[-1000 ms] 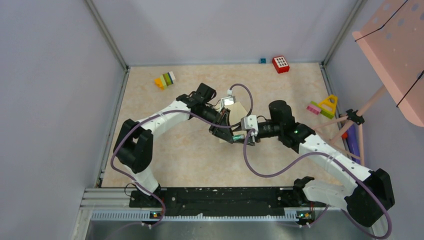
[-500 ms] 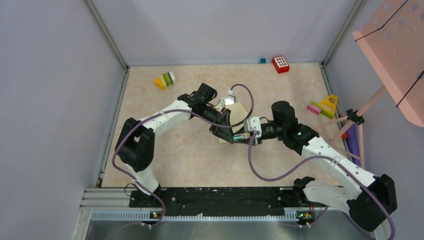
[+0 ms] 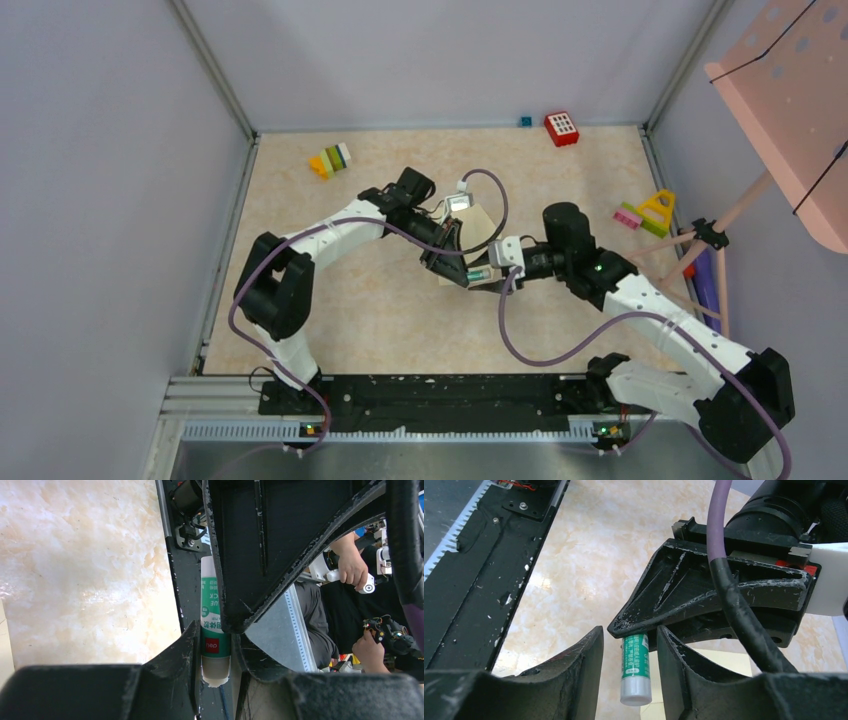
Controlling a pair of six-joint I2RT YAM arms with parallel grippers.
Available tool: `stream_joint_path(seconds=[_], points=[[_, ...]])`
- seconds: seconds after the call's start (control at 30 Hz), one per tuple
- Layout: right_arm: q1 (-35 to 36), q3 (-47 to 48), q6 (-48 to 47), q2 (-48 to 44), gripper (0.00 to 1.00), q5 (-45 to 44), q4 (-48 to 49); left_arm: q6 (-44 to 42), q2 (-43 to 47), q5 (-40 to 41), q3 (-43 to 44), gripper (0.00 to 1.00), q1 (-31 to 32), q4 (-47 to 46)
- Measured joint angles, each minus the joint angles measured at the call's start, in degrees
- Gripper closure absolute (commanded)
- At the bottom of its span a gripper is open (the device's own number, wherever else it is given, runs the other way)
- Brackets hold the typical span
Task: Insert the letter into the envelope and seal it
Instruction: Paint the envelope at the center of the board.
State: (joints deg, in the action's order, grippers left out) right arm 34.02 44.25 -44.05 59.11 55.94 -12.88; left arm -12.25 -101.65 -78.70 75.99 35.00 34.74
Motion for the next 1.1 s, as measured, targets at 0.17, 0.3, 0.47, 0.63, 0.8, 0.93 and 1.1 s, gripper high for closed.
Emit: stream_joint_path(seconds=[0.17,0.3,0.47,0.63,0.8,0.93,1.1], points=[[0.0,-0.37,-0.24,0.0,0.58,-1.92,1.33,0.02,0.0,-0.17,0.0,0.91,0.0,0.02],[0.0,-0.72,-1.07,0.02,0.6,-2.51,0.94,0.0,0.0,-0.17,0.0,0.91,0.0,0.02],[0.0,-0.72,-3.15,0.02,0.65,-2.29,-0.85,-0.31,0.0,-0.17,0.11,0.91,-0.07,0.2],[0.0,-0.72,-4.28,0.02,0.68,-2.29,-1.55,-0.68,0.0,-0.15,0.11,0.91,-0.09,0.31],[0.0,-0.72,-4.31,0.02,0.77,-2.32,-1.29,-1.05,0.0,-0.22,0.13,0.91,-0.09,0.83],[0.0,-0.74,-4.35,0.02,0.66,-2.32,-1.2,-1.18,0.0,-0.39,0.13,0.91,-0.09,1.14],[0.0,-0.74,-4.42,0.02,0.6,-2.25,-1.27,-1.2,0.0,-0.9,0.15,0.91,-0.09,1.14]])
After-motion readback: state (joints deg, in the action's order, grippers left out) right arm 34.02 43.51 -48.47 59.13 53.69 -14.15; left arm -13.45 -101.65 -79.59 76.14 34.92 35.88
